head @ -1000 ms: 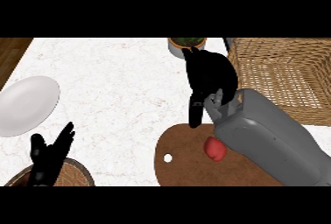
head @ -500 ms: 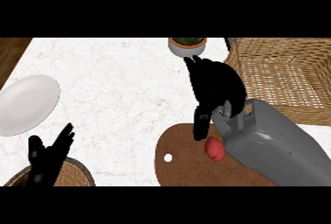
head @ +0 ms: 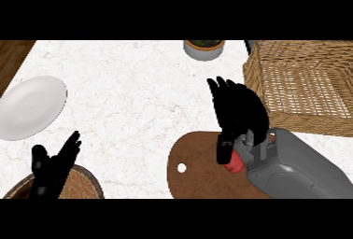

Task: Pick the bell pepper from the cutting board and place it in the basket

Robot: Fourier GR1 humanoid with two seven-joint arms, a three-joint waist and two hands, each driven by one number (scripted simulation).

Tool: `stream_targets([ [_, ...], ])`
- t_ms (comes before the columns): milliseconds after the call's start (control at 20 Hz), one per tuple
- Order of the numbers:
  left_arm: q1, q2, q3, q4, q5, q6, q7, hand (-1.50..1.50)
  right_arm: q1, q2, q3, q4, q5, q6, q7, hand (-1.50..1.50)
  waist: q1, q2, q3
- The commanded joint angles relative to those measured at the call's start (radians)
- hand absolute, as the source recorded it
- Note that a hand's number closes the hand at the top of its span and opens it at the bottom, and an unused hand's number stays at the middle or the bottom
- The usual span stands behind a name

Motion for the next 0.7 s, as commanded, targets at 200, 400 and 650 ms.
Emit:
stream_targets([
  [200, 0.015, -0.026, -0.027, 0.019, -0.02, 0.001, 0.036, 0.0, 0.145, 0.007, 0.037, -0.081, 0.057, 0.036, 0.24, -1.5, 0.006, 0.008, -0.005],
  [400, 0.037, -0.016, -0.008, 0.022, -0.003, -0.035, 0.02, 0.0, 0.2, 0.017, 0.048, -0.089, 0.118, 0.023, 0.227, -1.5, 0.017, 0.009, -0.005],
  [650, -0.008, -0.026, 0.007, 0.036, -0.015, -0.033, 0.036, 0.0, 0.23, 0.019, 0.015, -0.049, 0.186, 0.018, 0.143, -1.5, 0.023, 0.015, -0.005],
])
